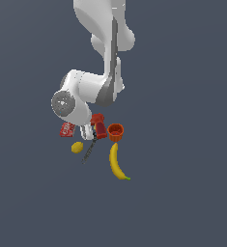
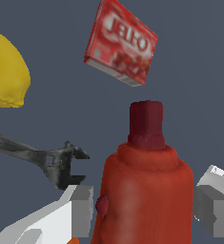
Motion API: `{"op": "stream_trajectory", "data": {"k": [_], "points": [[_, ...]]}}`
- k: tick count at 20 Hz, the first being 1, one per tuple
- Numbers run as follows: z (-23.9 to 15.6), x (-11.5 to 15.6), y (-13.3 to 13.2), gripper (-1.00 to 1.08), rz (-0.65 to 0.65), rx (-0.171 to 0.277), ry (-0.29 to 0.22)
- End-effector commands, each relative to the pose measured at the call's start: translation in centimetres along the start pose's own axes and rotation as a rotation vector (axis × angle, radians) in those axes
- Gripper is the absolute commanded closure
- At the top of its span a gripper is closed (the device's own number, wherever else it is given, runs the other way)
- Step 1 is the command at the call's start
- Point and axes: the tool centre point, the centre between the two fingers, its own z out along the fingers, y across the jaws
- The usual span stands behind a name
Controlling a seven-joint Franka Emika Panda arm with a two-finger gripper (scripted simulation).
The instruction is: Pick up a designated object from a clutter of objects.
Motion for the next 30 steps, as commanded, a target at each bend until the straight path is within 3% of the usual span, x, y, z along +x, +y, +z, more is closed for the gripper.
{"op": "stream_trajectory", "data": {"k": [1, 19, 30], "points": [[-2.6, -0.8, 0.5, 1.08, 0.001, 0.002, 0.001], [-19.8, -6.6, 3.2, 1.08, 0.005, -0.005, -0.003], [-26.6, -8.8, 4.0, 1.08, 0.006, -0.007, -0.005]]}}
